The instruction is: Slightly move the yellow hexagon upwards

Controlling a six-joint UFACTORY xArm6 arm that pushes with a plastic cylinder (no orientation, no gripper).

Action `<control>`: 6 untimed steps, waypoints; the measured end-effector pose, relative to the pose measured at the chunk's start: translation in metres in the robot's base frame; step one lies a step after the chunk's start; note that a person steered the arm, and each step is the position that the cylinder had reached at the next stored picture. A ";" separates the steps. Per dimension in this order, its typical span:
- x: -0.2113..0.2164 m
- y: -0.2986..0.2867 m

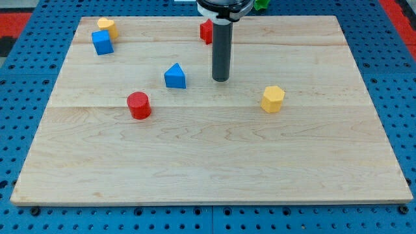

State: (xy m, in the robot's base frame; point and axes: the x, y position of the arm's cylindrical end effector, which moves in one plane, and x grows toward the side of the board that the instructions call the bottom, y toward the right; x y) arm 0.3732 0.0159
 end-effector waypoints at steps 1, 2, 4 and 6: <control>0.024 -0.017; 0.060 -0.017; 0.074 0.126; 0.040 0.125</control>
